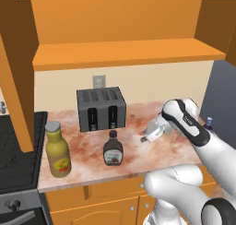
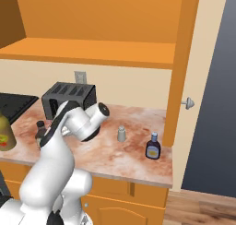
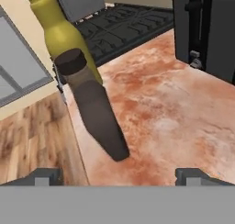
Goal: There are various items on the counter. Only move the condiments/shakers into the cabinet.
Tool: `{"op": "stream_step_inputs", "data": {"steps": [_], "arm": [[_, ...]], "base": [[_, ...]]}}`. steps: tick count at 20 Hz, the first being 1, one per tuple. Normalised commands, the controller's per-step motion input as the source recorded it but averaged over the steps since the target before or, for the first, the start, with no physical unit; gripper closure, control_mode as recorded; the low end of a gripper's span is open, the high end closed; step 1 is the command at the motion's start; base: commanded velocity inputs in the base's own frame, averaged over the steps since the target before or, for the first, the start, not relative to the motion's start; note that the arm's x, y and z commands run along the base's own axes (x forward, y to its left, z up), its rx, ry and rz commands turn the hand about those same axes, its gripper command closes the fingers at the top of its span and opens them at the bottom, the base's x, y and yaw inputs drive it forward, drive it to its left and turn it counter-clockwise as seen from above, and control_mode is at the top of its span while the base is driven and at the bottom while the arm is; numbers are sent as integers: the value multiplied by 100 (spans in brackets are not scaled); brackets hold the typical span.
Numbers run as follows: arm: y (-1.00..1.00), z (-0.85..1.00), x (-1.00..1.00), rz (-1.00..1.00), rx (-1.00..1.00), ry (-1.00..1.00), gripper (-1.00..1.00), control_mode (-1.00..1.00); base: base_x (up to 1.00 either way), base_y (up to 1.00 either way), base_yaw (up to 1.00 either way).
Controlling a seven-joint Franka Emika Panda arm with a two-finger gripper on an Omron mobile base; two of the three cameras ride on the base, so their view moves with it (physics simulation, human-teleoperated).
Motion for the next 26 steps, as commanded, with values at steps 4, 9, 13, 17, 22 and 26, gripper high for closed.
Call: {"op": "stream_step_inputs", "data": {"steps": [4,9,13,17,22,26], "arm": [[2,-4,0,21,5,-6,-100,-100],[32,-23,-1,15,-1,-22,-100,-100],[39,-28,0,13,0,-24,-100,-100],[8,-18,0,8,11,-20,-100,-100],[4,0,0,0,3,0,-100,-100],[16,0,1,0,0,3,-100,-100]], "base": [[0,0,0],[0,0,0],[0,0,0],[0,0,0],[0,0,0],[0,0,0]]}}
